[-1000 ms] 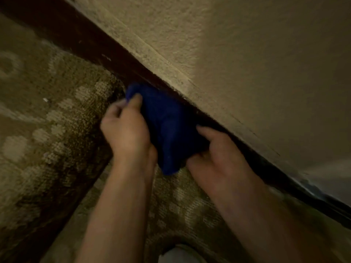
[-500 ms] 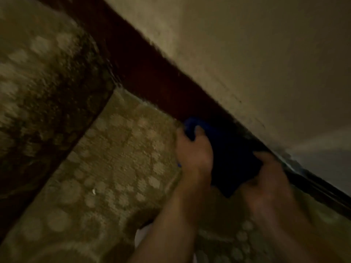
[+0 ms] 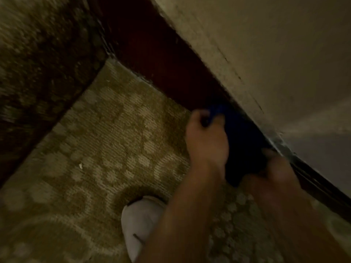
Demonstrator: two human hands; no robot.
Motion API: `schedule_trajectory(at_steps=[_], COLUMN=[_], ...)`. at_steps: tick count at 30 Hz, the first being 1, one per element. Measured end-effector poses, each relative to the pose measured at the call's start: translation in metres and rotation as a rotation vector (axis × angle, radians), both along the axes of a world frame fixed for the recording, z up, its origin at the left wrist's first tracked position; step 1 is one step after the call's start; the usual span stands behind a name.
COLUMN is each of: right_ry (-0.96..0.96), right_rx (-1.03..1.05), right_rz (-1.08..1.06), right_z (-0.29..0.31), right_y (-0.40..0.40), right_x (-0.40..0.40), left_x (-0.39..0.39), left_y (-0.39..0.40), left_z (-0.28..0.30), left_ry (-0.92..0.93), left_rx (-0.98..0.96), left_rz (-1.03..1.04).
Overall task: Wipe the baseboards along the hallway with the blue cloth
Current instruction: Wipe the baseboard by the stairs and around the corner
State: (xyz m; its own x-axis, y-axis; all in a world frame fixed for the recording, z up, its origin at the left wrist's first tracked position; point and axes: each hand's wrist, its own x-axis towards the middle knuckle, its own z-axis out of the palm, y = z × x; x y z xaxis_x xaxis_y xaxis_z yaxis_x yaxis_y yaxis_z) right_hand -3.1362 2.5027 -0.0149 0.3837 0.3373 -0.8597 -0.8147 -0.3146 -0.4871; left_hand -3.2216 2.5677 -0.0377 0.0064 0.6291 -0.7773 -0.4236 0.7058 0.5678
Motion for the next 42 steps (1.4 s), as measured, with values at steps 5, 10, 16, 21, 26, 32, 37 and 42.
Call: schedule_trajectory(at_steps=[5, 10, 16, 21, 26, 32, 37, 42], right_ry=[0.053, -0.125, -0.359, -0.214, -0.158, -0.004, 0.059, 0.037], right_rx=[0.114, 0.173, 0.157, 0.213, 0.206, 0.052, -0.177, -0.043], right_rz=[0.14, 0.433, 0.953, 1.183, 1.522, 1.912, 1.974, 2.169], right_z=[0.008, 0.034, 0.112, 0.202, 0.261, 0.284, 0.293, 0.333], right_y=[0.033, 0.021, 0.001, -0.021, -0.054, -0.12, -0.188, -0.292], right_x=[-0.025, -0.057, -0.121, -0.172, -0.216, -0.266, -0.303, -0.365], left_x=[-0.056, -0.113, -0.181, -0.218, -0.236, -0.246, -0.255, -0.282], left_y=[0.021, -0.034, -0.108, -0.159, -0.23, -0.332, -0.417, -0.527], left_z=[0.049, 0.074, 0.14, 0.232, 0.284, 0.299, 0.308, 0.345], left_ry=[0.093, 0.418, 0.554, 0.49, 0.416, 0.359, 0.293, 0.36], left_rx=[0.239, 0.269, 0.062, -0.018, -0.122, -0.205, -0.196, -0.243], left_rz=[0.08, 0.082, 0.228, 0.442, 0.677, 1.033, 1.297, 1.404])
